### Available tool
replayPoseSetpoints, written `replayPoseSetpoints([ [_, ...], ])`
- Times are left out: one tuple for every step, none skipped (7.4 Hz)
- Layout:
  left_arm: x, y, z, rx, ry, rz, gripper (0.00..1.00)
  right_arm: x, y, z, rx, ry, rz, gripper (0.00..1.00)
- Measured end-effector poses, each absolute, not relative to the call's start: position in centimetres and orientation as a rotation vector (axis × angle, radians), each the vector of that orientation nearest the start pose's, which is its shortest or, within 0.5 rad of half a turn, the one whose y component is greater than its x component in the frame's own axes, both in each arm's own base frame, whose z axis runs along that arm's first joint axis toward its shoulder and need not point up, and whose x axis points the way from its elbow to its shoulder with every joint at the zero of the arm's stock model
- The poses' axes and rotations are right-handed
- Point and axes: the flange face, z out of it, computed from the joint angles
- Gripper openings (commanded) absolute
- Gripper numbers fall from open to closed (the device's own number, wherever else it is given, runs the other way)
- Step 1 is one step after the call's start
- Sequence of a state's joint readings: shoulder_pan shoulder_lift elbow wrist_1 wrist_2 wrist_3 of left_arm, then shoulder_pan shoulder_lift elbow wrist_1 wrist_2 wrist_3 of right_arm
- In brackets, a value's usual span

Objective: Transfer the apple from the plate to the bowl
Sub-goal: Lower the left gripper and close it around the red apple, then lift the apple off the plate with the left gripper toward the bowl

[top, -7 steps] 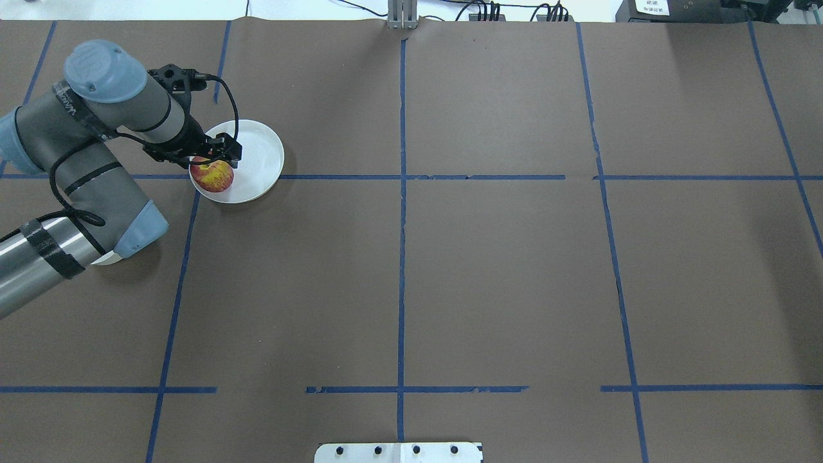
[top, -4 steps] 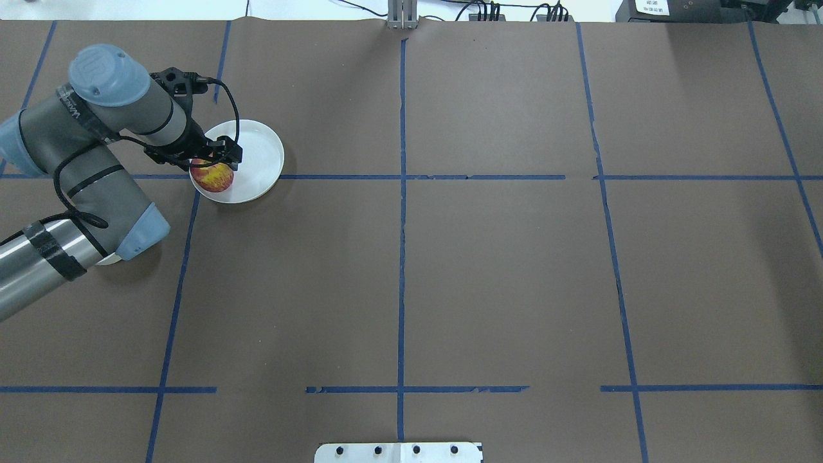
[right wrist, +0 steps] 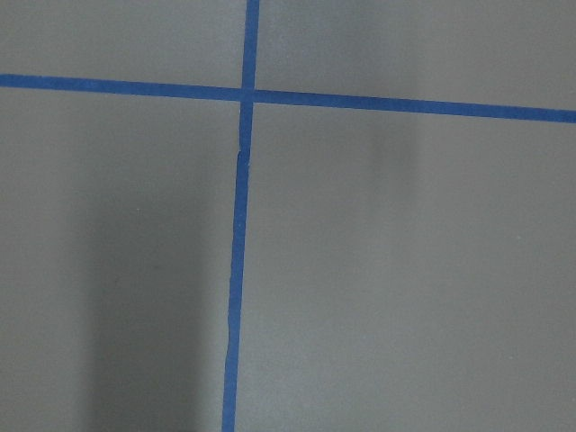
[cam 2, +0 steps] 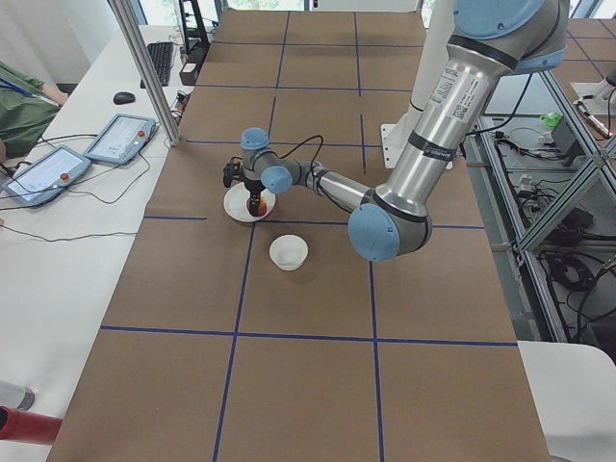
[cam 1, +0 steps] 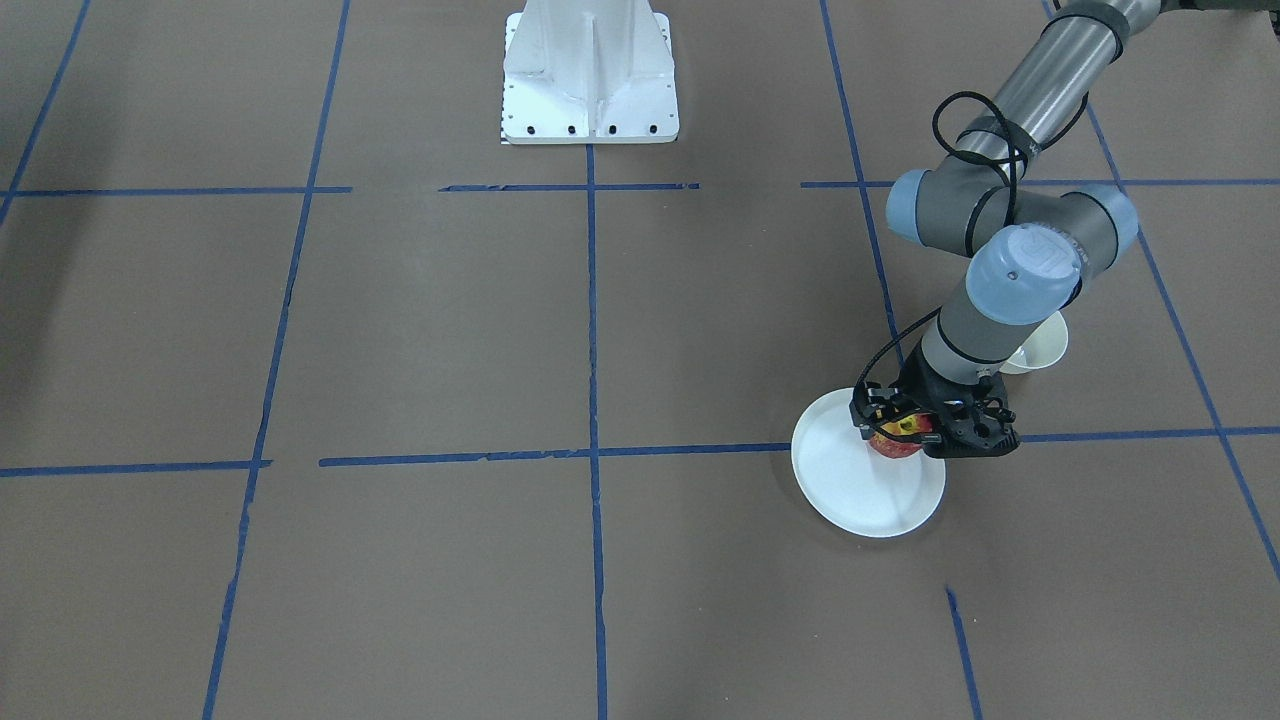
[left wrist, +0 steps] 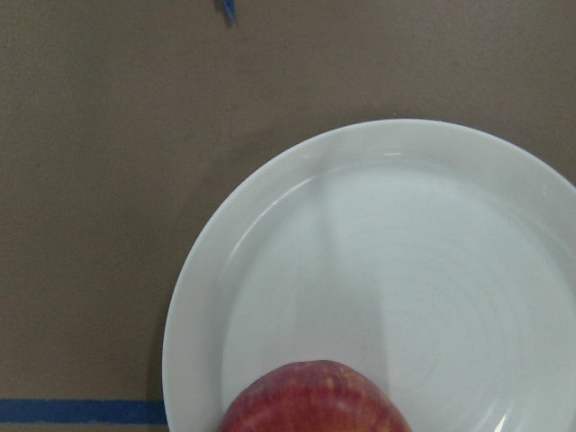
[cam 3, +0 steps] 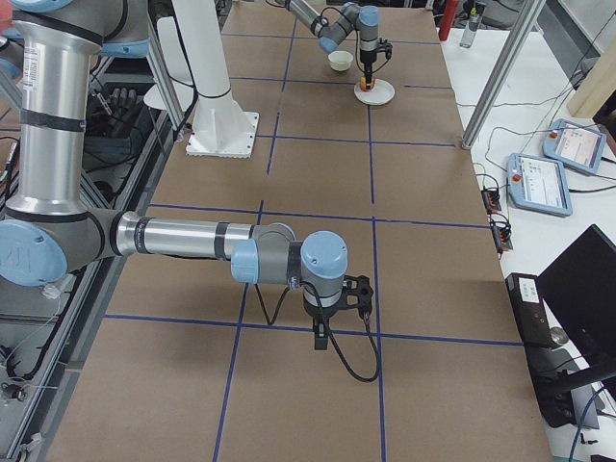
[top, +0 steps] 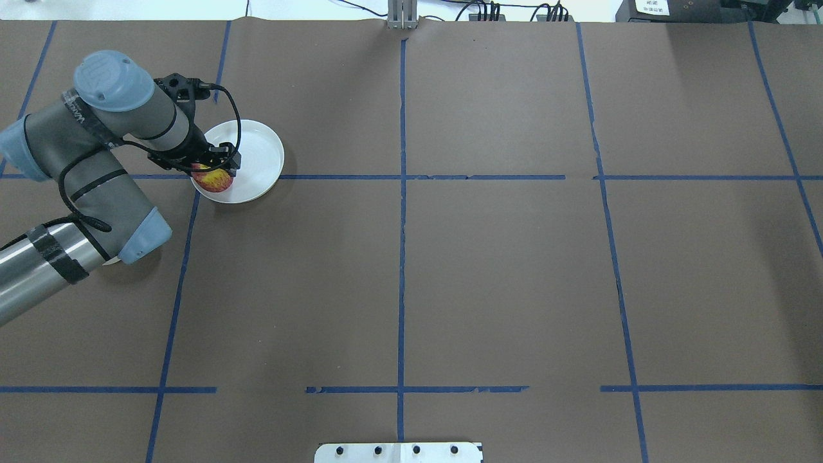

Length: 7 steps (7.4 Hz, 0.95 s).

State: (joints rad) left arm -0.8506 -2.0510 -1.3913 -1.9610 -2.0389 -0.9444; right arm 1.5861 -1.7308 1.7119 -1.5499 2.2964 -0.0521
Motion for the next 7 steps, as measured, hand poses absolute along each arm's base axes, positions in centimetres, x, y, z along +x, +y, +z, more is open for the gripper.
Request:
replayPoseSetpoints([
  [39.8,-58.8,42.9,0.122,0.803,-0.048,0.19,7.4,-42.3,66.4,0.026,-0.725,-0.036,1.0],
  [39.5,-58.8,43.1,0.12,0.802,-0.048,0.13,7.4,-42.3,66.4,0.027,-0.725,-0.036,1.0],
  [38.5,-59.4,43.0,0.122,0.804,-0.06,0.13,7.4,-42.3,66.4,0.027,-0.725,-0.036,1.0],
  [36.8,-60.1,42.6,0.118,0.82,-0.074,0.13,7.4,-42.3,66.4,0.027,-0.725,-0.036,1.0],
  [34.3,-60.9,41.7,0.116,0.848,-0.073,0.13,7.4,-42.3,66.4,0.026,-0.725,-0.036,1.0],
  [31.6,-61.1,41.0,0.122,0.849,-0.049,0.13,7.4,-42.3,66.4,0.026,-0.725,-0.036,1.0],
  [28.9,-60.7,40.4,0.129,0.824,-0.009,0.13,7.4,-42.3,66.4,0.026,-0.725,-0.036,1.0],
])
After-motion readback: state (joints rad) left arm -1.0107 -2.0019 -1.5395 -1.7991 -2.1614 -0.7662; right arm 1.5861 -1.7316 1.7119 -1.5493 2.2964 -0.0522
